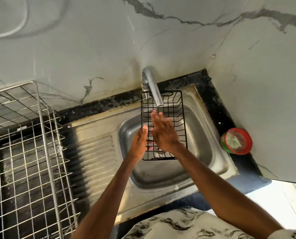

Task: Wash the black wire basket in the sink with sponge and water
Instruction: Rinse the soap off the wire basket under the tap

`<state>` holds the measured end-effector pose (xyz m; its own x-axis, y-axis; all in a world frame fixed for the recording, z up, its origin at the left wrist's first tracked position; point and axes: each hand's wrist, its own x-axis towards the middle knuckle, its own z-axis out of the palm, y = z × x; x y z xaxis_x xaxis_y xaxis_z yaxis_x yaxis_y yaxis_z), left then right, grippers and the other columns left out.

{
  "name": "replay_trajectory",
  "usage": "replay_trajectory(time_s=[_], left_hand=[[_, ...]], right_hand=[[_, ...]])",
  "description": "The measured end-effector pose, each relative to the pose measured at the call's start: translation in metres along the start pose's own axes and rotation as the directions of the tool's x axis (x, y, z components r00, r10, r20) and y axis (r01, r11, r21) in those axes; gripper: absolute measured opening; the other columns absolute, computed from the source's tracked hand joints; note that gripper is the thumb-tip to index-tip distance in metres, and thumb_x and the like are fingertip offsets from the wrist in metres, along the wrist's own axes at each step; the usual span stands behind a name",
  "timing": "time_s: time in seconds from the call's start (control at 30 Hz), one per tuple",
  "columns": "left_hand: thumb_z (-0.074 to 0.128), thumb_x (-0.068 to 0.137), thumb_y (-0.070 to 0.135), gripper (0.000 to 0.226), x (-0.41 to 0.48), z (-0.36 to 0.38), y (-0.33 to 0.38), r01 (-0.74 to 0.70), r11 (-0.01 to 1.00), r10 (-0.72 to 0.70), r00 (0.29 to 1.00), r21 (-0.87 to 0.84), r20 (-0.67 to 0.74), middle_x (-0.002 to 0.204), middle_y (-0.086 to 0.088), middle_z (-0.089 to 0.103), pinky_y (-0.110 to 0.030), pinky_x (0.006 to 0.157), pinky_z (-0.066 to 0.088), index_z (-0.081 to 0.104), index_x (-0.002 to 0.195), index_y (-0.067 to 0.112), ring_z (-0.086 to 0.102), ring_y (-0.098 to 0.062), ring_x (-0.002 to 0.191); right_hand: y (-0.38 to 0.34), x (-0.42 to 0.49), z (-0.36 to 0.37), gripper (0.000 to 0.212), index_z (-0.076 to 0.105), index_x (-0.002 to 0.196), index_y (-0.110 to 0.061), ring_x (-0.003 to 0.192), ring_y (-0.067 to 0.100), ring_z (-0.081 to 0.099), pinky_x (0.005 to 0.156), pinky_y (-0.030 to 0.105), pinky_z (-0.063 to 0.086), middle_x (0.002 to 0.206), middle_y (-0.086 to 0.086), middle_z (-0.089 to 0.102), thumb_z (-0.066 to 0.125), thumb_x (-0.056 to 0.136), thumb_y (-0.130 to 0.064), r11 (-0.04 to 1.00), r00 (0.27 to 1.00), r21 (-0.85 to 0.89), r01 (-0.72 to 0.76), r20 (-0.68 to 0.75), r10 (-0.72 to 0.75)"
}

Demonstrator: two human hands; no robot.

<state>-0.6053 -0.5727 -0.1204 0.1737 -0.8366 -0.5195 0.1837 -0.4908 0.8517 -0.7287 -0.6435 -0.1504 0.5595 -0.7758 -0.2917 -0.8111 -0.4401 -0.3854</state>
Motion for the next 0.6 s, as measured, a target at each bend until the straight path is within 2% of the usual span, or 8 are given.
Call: replay_trajectory(time_s=[0.07, 0.1, 0.2, 0.3, 0.37, 0.43, 0.53, 0.6], left_hand=[[0.042, 0.087, 0.085, 0.063, 0.0, -0.001, -0.004, -0.01, 0.999, 0.01, 1.0, 0.041, -0.022, 0.103, -0.011, 0.068, -0.05, 0.083, 0.061, 0.063, 0.102, 0.027, 0.068, -0.034, 0.095], [0.044, 0.085, 0.086, 0.07, 0.001, -0.002, -0.008, -0.015, 0.998, 0.016, 1.0, 0.064, -0.02, 0.104, -0.015, 0.069, -0.053, 0.084, 0.06, 0.064, 0.107, 0.023, 0.07, -0.036, 0.095], [0.046, 0.086, 0.081, 0.069, 0.003, -0.001, -0.012, -0.042, 0.996, 0.042, 0.999, 0.076, -0.007, 0.104, -0.006, 0.074, -0.057, 0.085, 0.06, 0.064, 0.121, 0.025, 0.072, -0.027, 0.097], [0.044, 0.098, 0.07, 0.063, 0.002, 0.001, -0.008, -0.054, 0.996, 0.055, 0.998, 0.065, -0.01, 0.12, -0.002, 0.072, -0.056, 0.1, 0.056, 0.063, 0.128, 0.019, 0.07, -0.023, 0.113], [0.043, 0.105, 0.058, 0.055, 0.001, 0.002, -0.007, -0.096, 0.989, 0.095, 0.995, 0.112, 0.009, 0.126, -0.003, 0.071, -0.045, 0.107, 0.053, 0.062, 0.132, 0.014, 0.067, -0.016, 0.119], [0.043, 0.105, 0.055, 0.053, 0.001, 0.002, -0.008, -0.124, 0.982, 0.121, 0.992, 0.141, 0.034, 0.129, -0.004, 0.069, -0.032, 0.104, 0.052, 0.062, 0.133, 0.014, 0.065, -0.009, 0.12], [0.041, 0.108, 0.043, 0.046, 0.004, 0.001, -0.011, -0.114, 0.983, 0.111, 0.993, 0.147, 0.03, 0.12, -0.003, 0.067, -0.021, 0.092, 0.051, 0.06, 0.13, 0.007, 0.064, 0.004, 0.106], [0.039, 0.112, 0.037, 0.043, 0.005, -0.002, -0.012, -0.091, 0.988, 0.091, 0.996, 0.127, -0.001, 0.12, 0.0, 0.066, -0.013, 0.089, 0.05, 0.058, 0.136, 0.008, 0.059, 0.007, 0.111]], right_hand=[[0.001, -0.008, 0.001, 0.068, -0.014, 0.159, -0.014, 0.152, 0.028, -0.02, 0.126, 0.053, 0.0, 0.166, 0.006, -0.023, 0.022, 0.106, -0.039, 0.982, 0.985, 0.077, -0.172, -0.019, 0.174], [-0.006, -0.013, 0.004, 0.069, -0.015, 0.159, -0.014, 0.152, 0.029, -0.021, 0.125, 0.052, -0.002, 0.165, 0.007, -0.024, 0.021, 0.106, -0.04, 0.983, 0.986, 0.081, -0.164, -0.001, 0.165], [-0.014, -0.03, 0.012, 0.067, -0.013, 0.16, -0.019, 0.153, 0.026, -0.019, 0.126, 0.052, 0.004, 0.165, 0.003, -0.025, 0.016, 0.105, -0.043, 0.999, 0.998, 0.034, -0.003, 0.064, 0.001], [-0.01, -0.034, 0.011, 0.063, -0.013, 0.159, -0.028, 0.152, 0.028, -0.021, 0.123, 0.053, -0.002, 0.164, 0.005, -0.027, 0.008, 0.103, -0.048, 0.99, 0.99, 0.04, -0.138, 0.044, 0.137], [-0.023, -0.041, 0.013, 0.069, -0.018, 0.158, -0.023, 0.15, 0.031, -0.024, 0.125, 0.053, 0.001, 0.162, 0.006, -0.031, -0.001, 0.096, -0.05, 0.993, 0.991, 0.065, -0.102, 0.096, 0.095], [-0.026, -0.047, 0.015, 0.068, -0.02, 0.157, -0.021, 0.151, 0.027, -0.024, 0.125, 0.054, 0.003, 0.162, 0.003, -0.031, 0.003, 0.099, -0.047, 0.997, 0.986, 0.073, -0.012, 0.169, -0.001], [-0.012, -0.05, 0.006, 0.064, -0.02, 0.158, -0.023, 0.151, 0.02, -0.024, 0.124, 0.052, -0.005, 0.163, -0.004, -0.03, 0.007, 0.106, -0.05, 0.985, 0.979, 0.092, -0.143, 0.162, 0.127], [-0.014, -0.054, 0.001, 0.066, -0.018, 0.158, -0.021, 0.151, 0.021, -0.024, 0.124, 0.049, -0.006, 0.163, -0.002, -0.029, 0.008, 0.106, -0.052, 0.976, 0.97, 0.134, -0.172, 0.195, 0.145]])
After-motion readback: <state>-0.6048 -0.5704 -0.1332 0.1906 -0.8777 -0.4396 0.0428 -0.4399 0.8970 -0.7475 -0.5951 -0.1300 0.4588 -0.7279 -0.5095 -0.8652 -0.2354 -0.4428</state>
